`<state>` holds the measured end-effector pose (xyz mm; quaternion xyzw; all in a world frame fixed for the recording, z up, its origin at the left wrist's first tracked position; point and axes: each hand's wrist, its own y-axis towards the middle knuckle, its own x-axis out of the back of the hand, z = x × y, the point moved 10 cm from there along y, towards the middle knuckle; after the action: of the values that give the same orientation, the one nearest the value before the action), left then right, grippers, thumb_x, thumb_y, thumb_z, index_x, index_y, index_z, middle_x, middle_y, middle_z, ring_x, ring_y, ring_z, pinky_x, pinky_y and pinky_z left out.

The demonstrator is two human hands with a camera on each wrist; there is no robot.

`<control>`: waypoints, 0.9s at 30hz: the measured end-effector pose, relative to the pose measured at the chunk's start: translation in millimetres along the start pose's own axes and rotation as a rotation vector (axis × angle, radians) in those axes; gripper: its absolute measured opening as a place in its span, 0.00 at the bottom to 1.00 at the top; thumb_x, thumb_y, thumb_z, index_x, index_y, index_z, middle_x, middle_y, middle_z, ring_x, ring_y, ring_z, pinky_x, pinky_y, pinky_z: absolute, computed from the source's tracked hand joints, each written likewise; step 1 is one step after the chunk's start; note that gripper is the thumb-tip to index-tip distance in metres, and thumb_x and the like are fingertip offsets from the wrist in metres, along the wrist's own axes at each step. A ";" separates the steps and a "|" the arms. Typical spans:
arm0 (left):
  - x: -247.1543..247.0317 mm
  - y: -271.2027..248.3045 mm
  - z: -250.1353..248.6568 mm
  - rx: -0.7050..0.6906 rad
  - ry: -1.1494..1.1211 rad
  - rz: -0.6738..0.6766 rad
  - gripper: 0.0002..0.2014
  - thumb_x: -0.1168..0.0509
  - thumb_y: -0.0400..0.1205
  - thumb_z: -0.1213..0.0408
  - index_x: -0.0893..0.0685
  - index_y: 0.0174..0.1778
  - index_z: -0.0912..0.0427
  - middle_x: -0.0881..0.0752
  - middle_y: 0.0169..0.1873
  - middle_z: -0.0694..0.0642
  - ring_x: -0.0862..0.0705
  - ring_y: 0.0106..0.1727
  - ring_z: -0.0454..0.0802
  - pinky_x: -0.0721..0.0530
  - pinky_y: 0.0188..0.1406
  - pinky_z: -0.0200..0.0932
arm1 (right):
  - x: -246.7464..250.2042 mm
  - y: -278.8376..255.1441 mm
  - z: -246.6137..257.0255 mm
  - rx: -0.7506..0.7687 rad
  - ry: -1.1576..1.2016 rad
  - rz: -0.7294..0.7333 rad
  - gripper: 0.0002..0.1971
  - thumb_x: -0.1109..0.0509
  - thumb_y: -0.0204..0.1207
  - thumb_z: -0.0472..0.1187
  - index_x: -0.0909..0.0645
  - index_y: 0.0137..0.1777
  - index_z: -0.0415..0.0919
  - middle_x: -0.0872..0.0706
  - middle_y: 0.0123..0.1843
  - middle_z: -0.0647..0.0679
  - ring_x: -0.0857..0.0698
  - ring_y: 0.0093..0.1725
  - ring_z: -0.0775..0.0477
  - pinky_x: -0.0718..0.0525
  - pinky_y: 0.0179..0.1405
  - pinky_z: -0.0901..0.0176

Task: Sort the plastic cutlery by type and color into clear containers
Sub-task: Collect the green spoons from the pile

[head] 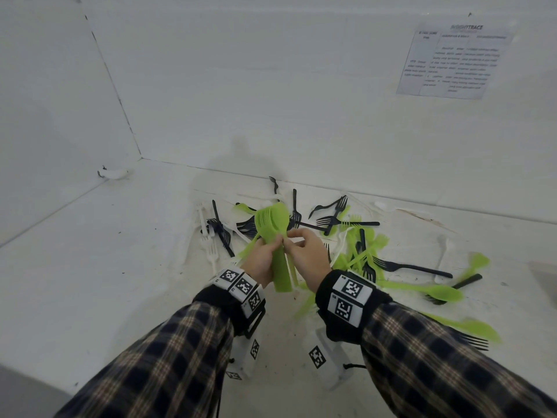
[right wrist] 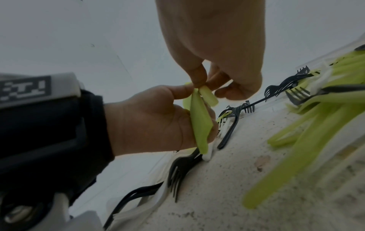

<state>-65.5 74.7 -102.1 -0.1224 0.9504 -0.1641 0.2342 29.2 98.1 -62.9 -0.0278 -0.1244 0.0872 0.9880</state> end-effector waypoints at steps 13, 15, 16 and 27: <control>31.3 -13.8 -14.9 -0.029 0.152 -0.108 0.18 0.40 0.84 0.51 0.22 0.54 0.65 0.19 0.36 0.57 0.20 0.21 0.48 0.23 0.18 0.36 | -50.6 -16.7 22.4 0.080 -0.142 0.294 0.11 0.39 0.78 0.30 0.15 0.49 0.35 0.14 0.40 0.41 0.15 0.36 0.42 0.12 0.45 0.48; 47.9 -14.3 -25.2 -0.073 0.221 -0.196 0.19 0.43 0.85 0.48 0.22 0.49 0.63 0.23 0.35 0.56 0.26 0.23 0.49 0.25 0.19 0.38 | -51.9 -15.5 22.3 0.073 -0.147 0.256 0.12 0.40 0.77 0.29 0.15 0.52 0.35 0.14 0.43 0.45 0.17 0.36 0.48 0.14 0.45 0.54; 59.3 -15.0 -30.9 -0.091 0.228 -0.257 0.17 0.43 0.85 0.49 0.23 0.44 0.60 0.26 0.33 0.55 0.29 0.24 0.48 0.28 0.20 0.38 | -48.0 -11.5 22.1 0.094 -0.194 0.203 0.13 0.40 0.77 0.29 0.16 0.55 0.35 0.13 0.47 0.44 0.17 0.41 0.48 0.16 0.49 0.56; 139.7 -32.5 -70.9 -0.130 0.306 -0.570 0.11 0.52 0.85 0.68 0.24 0.54 0.59 0.35 0.28 0.54 0.39 0.23 0.48 0.38 0.13 0.30 | -89.0 -26.5 -7.5 0.243 -0.971 0.603 0.25 0.46 0.78 0.28 0.21 0.69 0.50 0.28 0.75 0.46 0.29 0.73 0.41 0.29 0.74 0.48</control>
<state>-215.1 19.8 -87.3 -0.3720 0.9106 -0.1783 0.0250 -49.5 55.9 -89.6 0.0945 -0.5387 0.3812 0.7454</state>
